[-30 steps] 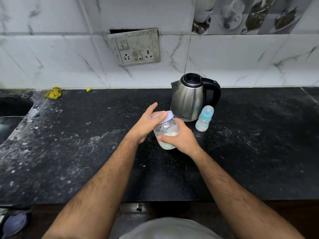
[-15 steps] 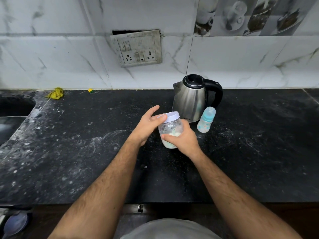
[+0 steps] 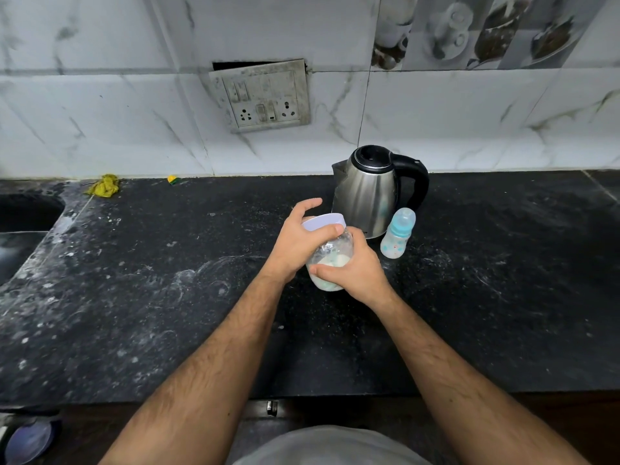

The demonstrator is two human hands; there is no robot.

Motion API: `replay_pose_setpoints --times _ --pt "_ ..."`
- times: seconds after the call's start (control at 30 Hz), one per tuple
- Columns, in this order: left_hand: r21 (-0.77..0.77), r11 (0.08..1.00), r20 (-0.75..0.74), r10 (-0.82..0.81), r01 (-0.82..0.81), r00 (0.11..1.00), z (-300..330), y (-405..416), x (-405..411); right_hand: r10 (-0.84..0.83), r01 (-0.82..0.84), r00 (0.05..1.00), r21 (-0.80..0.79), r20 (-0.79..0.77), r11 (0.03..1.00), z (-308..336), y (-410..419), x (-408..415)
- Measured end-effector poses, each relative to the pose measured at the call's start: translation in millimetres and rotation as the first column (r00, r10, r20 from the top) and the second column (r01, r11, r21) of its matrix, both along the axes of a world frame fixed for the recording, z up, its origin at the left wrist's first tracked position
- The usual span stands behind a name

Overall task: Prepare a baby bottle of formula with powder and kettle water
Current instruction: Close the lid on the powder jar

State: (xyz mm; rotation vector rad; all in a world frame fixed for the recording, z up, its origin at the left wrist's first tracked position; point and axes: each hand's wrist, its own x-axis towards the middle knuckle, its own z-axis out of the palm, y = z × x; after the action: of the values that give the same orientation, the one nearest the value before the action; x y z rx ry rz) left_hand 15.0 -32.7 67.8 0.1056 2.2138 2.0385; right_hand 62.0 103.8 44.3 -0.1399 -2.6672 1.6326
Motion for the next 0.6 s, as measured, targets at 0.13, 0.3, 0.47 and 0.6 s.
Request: replay_pose_setpoints --times 0.13,0.3,0.47,0.6 --pt "-0.002 0.999 -0.014 -0.032 0.032 0.999 0 1 1 0.036 -0.033 0.999 -0.144 0.018 0.989 -1 4 0" --pt "0.03 0.993 -0.017 -0.114 0.114 0.993 1 -3 3 0.081 -0.07 0.996 -0.274 0.031 0.959 -6 3 4" --pt "0.002 0.995 -0.002 -0.095 0.095 0.995 -5 -2 6 0.134 -0.109 0.989 -0.341 0.053 0.934 -14 4 4" --pt "-0.021 0.987 0.095 -0.159 0.161 0.983 -16 -8 4 0.161 -0.125 0.984 -0.335 0.079 0.934 -24 8 3"
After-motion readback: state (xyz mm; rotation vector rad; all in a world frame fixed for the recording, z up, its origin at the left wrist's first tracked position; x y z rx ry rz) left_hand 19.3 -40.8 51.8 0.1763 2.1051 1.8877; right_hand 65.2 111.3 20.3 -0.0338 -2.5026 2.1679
